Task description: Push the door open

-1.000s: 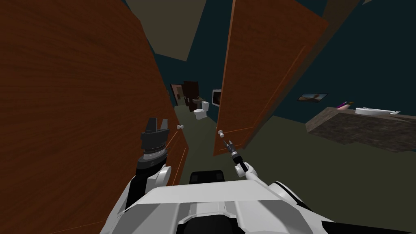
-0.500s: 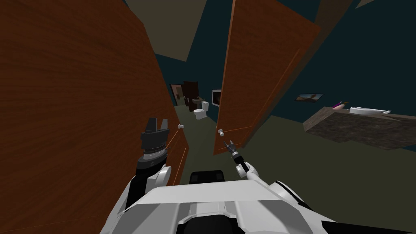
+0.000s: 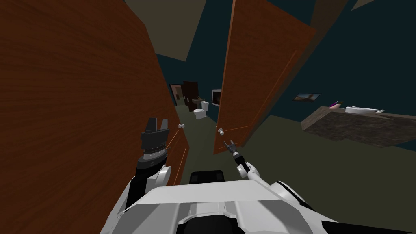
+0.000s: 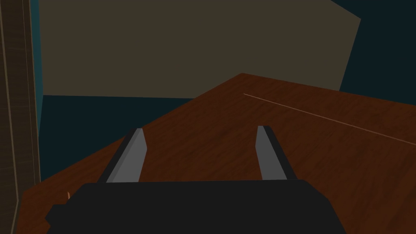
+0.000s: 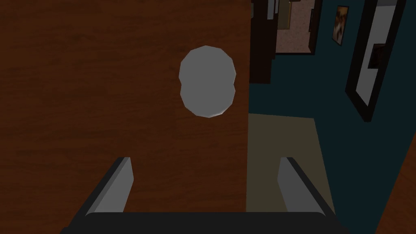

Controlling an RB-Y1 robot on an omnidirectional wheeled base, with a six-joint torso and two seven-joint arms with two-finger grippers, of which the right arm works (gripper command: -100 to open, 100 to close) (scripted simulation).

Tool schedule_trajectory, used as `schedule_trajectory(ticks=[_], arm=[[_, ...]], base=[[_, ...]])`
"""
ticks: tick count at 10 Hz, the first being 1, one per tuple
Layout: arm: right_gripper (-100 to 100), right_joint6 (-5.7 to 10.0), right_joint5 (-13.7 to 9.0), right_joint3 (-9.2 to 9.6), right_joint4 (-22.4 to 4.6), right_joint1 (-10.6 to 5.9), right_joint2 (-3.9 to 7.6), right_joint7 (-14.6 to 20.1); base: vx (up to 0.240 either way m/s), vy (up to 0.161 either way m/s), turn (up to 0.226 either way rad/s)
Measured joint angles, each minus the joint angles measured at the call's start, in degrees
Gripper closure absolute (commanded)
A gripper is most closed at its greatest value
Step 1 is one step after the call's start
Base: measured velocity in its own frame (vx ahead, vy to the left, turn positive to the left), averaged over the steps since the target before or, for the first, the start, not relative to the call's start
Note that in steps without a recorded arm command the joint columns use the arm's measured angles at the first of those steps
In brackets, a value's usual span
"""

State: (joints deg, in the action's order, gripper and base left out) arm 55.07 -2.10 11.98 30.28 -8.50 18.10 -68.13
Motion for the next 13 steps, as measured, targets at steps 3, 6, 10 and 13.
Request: schedule_trajectory(ticks=[3,6,10,13], arm=[[-100,0.14,0.52,-0.12,-0.26,-0.04,0.35,-2.25],[-100,-0.57,0.51,-0.26,-0.76,-1.12,-1.29,-3.58],[-100,-2.40,0.52,-0.46,-0.33,-2.30,-3.70,-5.79],[100,-2.49,0.53,-0.46,-0.30,-2.38,-3.67,-5.82]], base=[[0.022,0.001,-0.012],[0.194,-0.014,-0.006],[0.184,0.007,-0.004],[-0.022,-0.001,0.003]])
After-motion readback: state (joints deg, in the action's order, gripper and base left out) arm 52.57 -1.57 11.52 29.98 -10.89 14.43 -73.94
